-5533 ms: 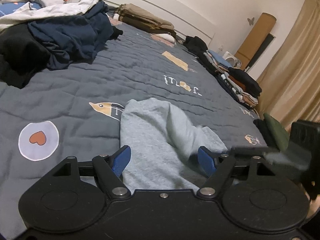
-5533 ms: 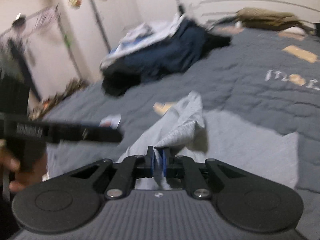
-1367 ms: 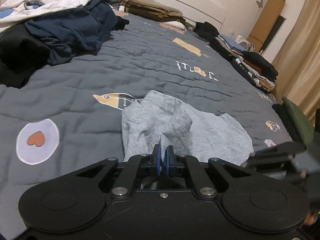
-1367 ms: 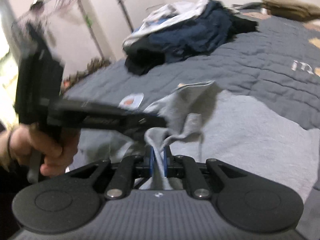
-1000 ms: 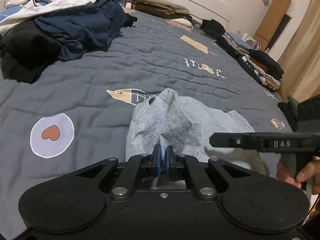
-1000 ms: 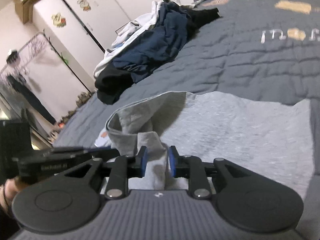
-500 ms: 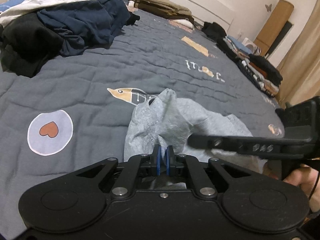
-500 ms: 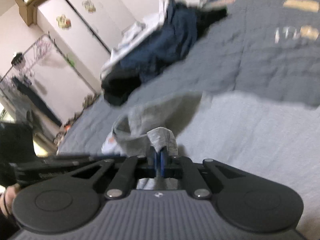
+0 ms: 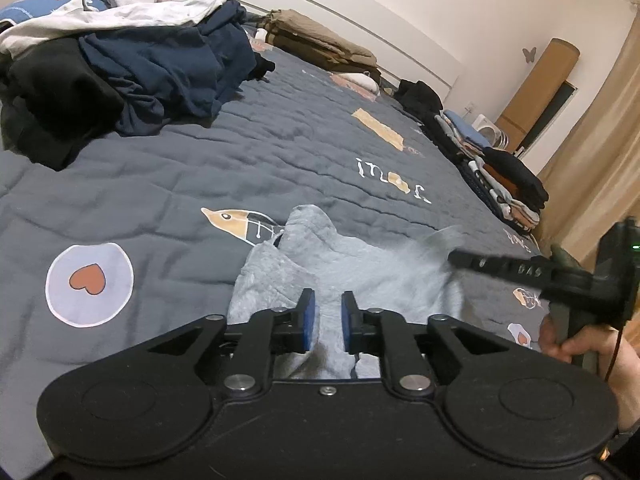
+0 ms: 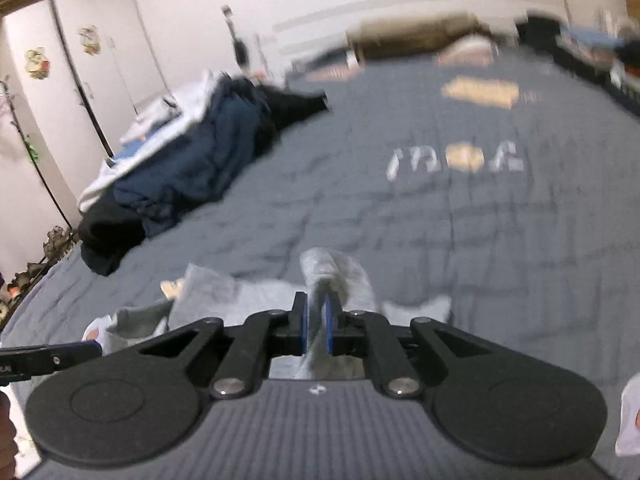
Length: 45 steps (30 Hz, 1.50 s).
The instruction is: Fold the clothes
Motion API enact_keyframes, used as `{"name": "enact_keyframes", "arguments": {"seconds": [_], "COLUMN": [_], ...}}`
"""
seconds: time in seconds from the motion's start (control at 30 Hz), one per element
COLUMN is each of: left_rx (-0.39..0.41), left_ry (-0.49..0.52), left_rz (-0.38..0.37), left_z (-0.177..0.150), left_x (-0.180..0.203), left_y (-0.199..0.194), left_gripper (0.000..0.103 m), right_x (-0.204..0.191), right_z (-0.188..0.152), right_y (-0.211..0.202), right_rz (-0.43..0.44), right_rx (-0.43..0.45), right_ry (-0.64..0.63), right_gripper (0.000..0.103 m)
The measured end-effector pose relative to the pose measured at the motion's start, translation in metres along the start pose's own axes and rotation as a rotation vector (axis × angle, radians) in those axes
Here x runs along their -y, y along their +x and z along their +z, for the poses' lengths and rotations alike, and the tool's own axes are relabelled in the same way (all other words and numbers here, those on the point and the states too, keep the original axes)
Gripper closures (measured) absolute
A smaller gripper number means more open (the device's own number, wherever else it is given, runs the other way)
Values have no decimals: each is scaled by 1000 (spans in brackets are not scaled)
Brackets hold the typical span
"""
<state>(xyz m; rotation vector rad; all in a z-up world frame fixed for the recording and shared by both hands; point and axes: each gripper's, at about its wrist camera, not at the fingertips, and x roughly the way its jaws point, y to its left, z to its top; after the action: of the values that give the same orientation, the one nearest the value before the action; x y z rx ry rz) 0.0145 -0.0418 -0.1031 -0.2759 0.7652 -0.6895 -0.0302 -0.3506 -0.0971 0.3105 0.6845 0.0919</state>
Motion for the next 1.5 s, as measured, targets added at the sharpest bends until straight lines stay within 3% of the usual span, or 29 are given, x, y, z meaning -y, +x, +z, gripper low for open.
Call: {"name": "enact_keyframes", "arguments": {"seconds": [0.13,0.2,0.23,0.4,0.53,0.63,0.77,0.9,1.03,1.17,1.27,1.33,1.5], "left_rx": [-8,-16,-18,-23,-21,-25,-25,-17,-18,-24,-18,-17,-32], "left_ry": [26,48,54,64,63,62,59,54,48,55,54,53,71], "left_rz": [-55,-74,-79,-93,-96,-91,-82,-81,-77,-78,-86,-95,-143], "left_z": [-1,-3,-4,-7,-6,-7,-5,-3,-3,-4,-3,-2,-5], "left_x": [5,11,12,18,16,16,15,15,15,16,17,19,29], "left_y": [0,2,2,5,4,5,6,6,7,7,4,3,1], "left_gripper": [80,78,78,78,78,78,77,77,77,77,77,77,71], "right_x": [26,34,37,45,38,37,39,50,56,61,68,67,53], "right_z": [4,4,3,-8,-18,-23,-20,-4,4,-9,-13,-13,-26], "right_y": [-19,-18,-15,16,37,44,40,14,-5,13,12,-4,-41], "right_rz": [3,-26,-31,52,1,10,26,62,-5,-106,-84,-62,-19], "right_rx": [63,72,69,-31,-93,-100,-79,-13,0,-44,-79,-46,-41], "right_ry": [93,92,93,133,85,100,146,259,241,163,205,206,191], "right_gripper": [83,67,66,66,65,65,94,97,97,93,93,92,73]}}
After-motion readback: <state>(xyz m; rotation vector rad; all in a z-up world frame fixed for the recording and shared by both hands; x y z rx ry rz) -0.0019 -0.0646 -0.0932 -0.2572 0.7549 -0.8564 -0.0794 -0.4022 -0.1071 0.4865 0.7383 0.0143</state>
